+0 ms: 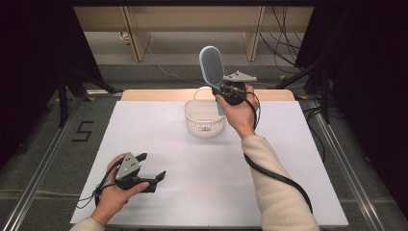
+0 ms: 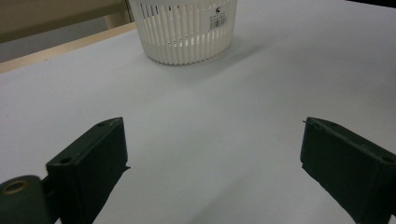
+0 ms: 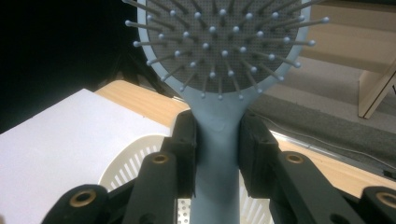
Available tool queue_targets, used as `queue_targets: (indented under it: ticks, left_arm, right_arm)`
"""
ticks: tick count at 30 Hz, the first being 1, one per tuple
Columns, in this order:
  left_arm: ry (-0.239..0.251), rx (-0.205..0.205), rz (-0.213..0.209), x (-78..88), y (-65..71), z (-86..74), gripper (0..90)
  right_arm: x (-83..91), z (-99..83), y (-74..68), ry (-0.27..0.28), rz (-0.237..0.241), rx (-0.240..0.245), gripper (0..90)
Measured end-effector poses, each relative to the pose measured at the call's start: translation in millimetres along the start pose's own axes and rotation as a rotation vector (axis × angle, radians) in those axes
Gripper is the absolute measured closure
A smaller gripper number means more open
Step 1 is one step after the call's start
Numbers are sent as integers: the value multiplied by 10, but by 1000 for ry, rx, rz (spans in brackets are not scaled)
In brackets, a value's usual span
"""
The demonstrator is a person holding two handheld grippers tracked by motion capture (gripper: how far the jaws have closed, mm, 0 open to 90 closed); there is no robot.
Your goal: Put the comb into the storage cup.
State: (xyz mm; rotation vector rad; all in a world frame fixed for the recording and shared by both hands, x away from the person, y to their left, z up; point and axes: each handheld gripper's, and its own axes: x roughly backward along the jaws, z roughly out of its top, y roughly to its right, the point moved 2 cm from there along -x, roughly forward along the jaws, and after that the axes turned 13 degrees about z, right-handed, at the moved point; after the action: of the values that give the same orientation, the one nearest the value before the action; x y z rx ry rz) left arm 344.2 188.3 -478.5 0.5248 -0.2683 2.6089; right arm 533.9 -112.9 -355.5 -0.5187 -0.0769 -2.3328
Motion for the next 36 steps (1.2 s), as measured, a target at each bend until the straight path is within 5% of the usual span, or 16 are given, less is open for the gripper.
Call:
queue_targets:
  ticks: [36]
  left_arm:
    - [1, 0, -2, 0, 2, 0, 69]
  right_arm:
    - [-246, -84, 127, -28, 7, 28, 704]
